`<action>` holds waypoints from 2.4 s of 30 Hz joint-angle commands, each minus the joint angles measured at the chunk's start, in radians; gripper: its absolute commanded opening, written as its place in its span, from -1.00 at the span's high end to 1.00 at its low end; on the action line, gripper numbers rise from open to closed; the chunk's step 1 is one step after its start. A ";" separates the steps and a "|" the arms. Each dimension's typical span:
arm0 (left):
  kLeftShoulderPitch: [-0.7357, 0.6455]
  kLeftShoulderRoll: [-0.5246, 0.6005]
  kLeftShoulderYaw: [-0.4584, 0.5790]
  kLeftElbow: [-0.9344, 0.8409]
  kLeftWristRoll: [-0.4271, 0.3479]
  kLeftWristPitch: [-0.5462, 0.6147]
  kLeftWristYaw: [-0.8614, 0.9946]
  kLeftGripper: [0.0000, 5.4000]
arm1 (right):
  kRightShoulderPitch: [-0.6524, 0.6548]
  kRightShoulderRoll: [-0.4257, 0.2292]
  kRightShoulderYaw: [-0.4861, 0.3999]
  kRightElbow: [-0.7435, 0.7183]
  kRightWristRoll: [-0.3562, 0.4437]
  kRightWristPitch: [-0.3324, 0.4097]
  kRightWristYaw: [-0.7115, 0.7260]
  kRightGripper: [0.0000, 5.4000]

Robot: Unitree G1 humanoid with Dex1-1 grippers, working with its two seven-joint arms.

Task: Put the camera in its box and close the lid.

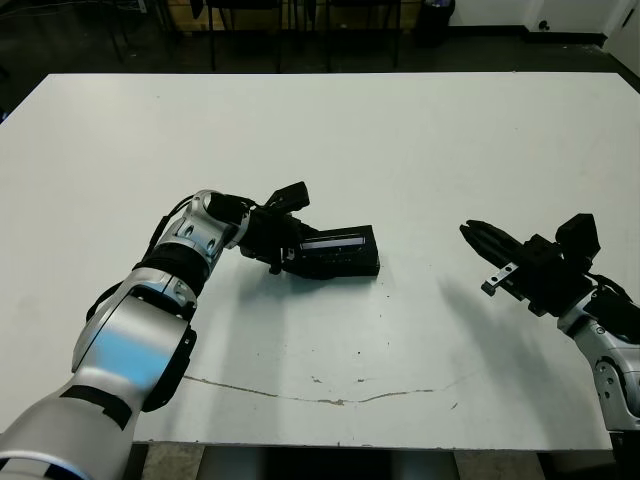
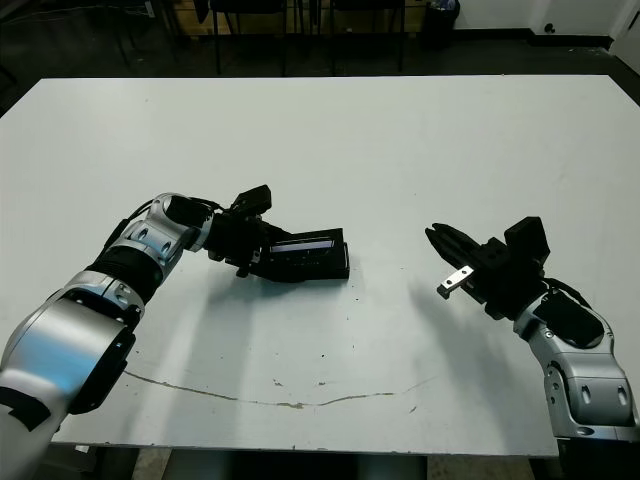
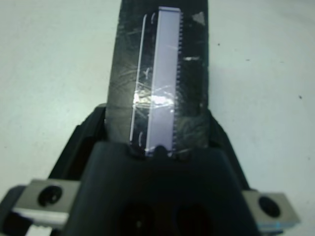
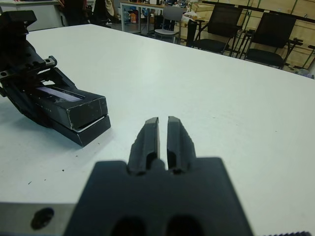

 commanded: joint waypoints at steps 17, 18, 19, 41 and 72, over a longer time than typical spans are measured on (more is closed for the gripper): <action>0.065 -0.159 -0.056 0.100 0.074 0.033 0.046 -0.02 | 0.014 -0.003 -0.002 0.021 -0.002 -0.003 0.002 1.00; 0.063 -0.166 -0.065 0.101 0.084 0.040 0.060 -0.02 | 0.013 -0.003 -0.001 0.024 -0.002 -0.007 0.005 1.00; 0.062 -0.173 -0.073 0.101 0.093 0.038 0.073 -0.02 | 0.010 0.000 -0.002 0.033 0.002 -0.017 0.014 1.00; 0.051 -0.216 -0.121 0.092 0.124 0.046 0.108 -0.02 | 0.021 0.003 0.002 0.033 0.002 -0.024 0.010 1.00; 0.095 0.010 -0.132 0.049 0.133 -0.113 0.022 -1.00 | 0.032 -0.001 0.010 0.030 -0.011 -0.039 0.002 1.00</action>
